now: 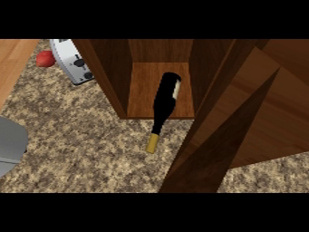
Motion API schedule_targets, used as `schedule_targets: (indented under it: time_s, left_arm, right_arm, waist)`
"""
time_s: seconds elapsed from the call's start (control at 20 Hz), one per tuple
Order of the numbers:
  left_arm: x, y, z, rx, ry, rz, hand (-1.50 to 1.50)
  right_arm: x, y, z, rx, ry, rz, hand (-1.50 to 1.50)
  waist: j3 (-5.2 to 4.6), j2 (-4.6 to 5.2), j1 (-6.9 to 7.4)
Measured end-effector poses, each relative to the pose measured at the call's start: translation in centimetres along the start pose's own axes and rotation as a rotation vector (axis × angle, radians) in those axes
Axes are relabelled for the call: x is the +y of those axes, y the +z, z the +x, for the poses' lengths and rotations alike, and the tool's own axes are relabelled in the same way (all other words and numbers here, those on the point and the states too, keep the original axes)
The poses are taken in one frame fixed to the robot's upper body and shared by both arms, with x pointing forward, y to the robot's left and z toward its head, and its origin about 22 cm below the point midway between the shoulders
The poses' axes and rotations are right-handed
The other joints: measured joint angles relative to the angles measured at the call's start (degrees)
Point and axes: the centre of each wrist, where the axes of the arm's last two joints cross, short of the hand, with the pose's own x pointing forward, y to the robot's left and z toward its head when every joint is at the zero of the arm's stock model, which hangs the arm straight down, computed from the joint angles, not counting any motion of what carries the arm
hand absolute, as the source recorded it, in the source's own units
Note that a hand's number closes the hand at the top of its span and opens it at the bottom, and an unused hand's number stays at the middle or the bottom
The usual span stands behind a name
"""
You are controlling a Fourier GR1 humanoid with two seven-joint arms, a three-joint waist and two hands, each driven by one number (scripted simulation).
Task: Pick up the wine, place it into the cabinet and close the cabinet
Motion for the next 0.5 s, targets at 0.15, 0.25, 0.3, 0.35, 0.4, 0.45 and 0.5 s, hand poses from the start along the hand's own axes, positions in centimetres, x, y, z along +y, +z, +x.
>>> schedule_targets:
  time_s: [0.15, 0.25, 0.3, 0.35, 0.4, 0.45, 0.5]
  left_arm:
    - [0.6, -0.5, 0.2, 0.001, 0.010, -0.008, -1.50]
    - [0.8, -0.7, 0.3, 0.001, 0.016, -0.008, -1.50]
    - [1.2, -0.7, 0.1, 0.004, 0.020, -0.007, -1.50]
    - [1.2, -1.0, 0.2, 0.001, 0.027, -0.008, -1.50]
    - [1.5, -1.3, 0.3, 0.004, 0.032, -0.010, -1.50]
    - [1.4, -1.2, 0.2, 0.009, 0.041, -0.015, -1.50]
    - [1.5, -1.2, 0.0, 0.013, 0.046, -0.015, -1.50]
  right_arm:
    - [0.4, -0.4, 0.2, -0.026, 0.033, -0.048, 1.50]
    - [0.7, -0.7, 0.3, -0.045, 0.063, -0.068, 1.50]
    - [0.8, -0.7, 0.4, -0.052, 0.081, -0.077, 1.50]
    - [0.8, -0.9, 0.5, -0.060, 0.098, -0.085, 1.50]
    - [0.9, -1.0, 0.6, -0.070, 0.117, -0.095, 1.50]
    - [1.0, -1.1, 0.7, -0.078, 0.135, -0.098, 1.50]
    - [1.1, -1.2, 0.8, -0.083, 0.149, -0.106, 1.50]
  waist:
    - [-0.01, 0.05, 0.09]
    - [-0.01, 0.10, 0.15]
    - [-0.04, 0.10, 0.20]
    - [-0.03, 0.15, 0.22]
    - [-0.04, 0.19, 0.25]
    - [-0.04, 0.23, 0.41]
    - [-0.04, 0.24, 0.37]
